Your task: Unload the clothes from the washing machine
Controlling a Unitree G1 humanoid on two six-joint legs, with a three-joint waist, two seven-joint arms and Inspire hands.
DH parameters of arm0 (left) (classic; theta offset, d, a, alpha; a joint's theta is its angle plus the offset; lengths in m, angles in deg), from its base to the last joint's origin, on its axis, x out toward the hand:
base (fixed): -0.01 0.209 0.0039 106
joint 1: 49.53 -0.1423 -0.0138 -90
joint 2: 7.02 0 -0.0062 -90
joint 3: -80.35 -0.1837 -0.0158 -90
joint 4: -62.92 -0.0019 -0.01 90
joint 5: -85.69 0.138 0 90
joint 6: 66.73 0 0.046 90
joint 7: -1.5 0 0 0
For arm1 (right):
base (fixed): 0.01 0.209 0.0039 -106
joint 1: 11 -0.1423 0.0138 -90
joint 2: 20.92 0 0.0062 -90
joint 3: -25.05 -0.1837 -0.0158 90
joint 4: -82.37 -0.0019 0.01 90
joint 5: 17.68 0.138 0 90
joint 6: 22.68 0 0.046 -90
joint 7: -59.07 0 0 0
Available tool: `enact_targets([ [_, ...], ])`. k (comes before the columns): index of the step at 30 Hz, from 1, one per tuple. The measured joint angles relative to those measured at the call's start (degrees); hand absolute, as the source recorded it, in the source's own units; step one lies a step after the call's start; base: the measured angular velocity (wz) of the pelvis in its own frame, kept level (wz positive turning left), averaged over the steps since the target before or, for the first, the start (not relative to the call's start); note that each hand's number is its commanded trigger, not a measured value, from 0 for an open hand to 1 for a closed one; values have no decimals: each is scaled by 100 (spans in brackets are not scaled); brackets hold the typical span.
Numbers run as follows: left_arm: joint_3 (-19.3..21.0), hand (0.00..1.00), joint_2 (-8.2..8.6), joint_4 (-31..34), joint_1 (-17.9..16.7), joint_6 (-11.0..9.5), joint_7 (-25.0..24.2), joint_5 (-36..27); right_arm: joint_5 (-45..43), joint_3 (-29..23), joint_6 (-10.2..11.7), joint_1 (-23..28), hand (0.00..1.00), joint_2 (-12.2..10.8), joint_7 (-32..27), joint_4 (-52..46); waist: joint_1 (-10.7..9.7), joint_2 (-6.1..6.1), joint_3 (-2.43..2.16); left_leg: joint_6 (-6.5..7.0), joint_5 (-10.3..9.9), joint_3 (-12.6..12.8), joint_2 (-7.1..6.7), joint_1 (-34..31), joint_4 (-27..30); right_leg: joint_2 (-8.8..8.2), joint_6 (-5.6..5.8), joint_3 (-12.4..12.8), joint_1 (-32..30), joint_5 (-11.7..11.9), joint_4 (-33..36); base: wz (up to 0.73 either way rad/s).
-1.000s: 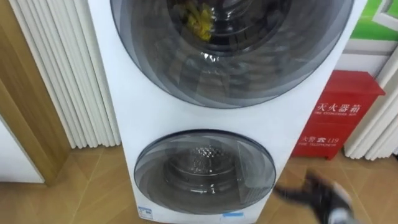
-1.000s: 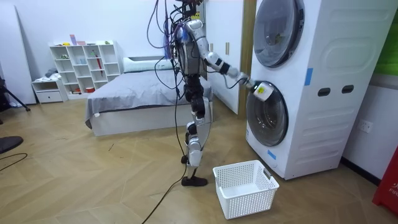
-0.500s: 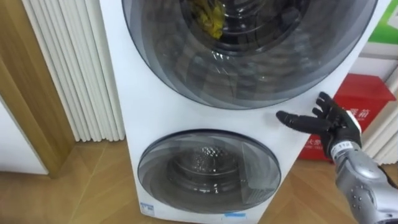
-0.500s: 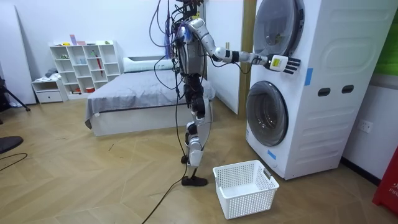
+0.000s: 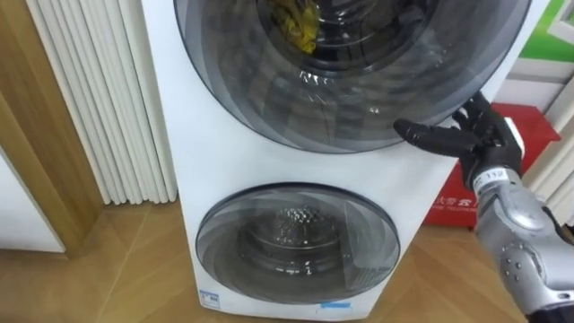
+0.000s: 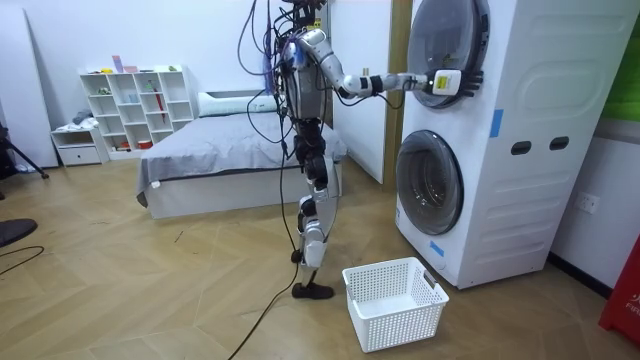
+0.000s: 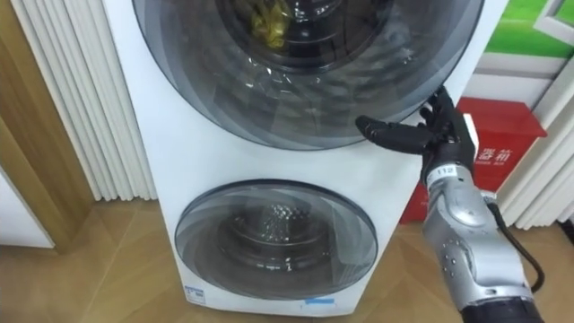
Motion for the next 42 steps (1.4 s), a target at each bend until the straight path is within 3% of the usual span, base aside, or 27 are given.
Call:
enact_targets([
  [6,-22,0,-30,89,-81,5,-14,-5,5,-70,-11,-3,0,125,-392,-730,-67,-38,2,2,1,-4,0,10,0,0,0,-3,10,0,0,0],
  [15,-29,0,-186,90,-82,2,-79,-3,6,-77,-9,-12,0,399,-590,-1199,-76,-230,-29,2,1,-2,-1,58,-1,1,0,20,44,0,-4,0],
  [25,-24,0,-204,263,-298,27,-113,-4,161,-85,-9,-11,0,437,-587,-1714,-144,-194,-4,-2,-4,6,2,52,-33,2,-6,-10,-3,3,-5,-4],
  [32,-52,0,-206,389,-325,78,-50,-5,134,-99,-9,-11,0,477,-578,-1838,-148,-179,-11,-2,-4,12,2,73,-45,5,-7,-10,2,4,-5,-1],
  [39,-286,0,-246,437,-293,55,13,-60,27,-25,13,5,0,476,-436,-1882,-150,-70,-6,-2,-3,67,8,142,-45,5,-7,-4,40,4,-12,-1],
  [42,-414,0,-258,420,-297,30,65,-72,30,-26,116,332,0,438,-414,-2286,-145,-13,2,-2,-3,110,10,153,-83,5,-7,-4,23,4,-13,-6],
])
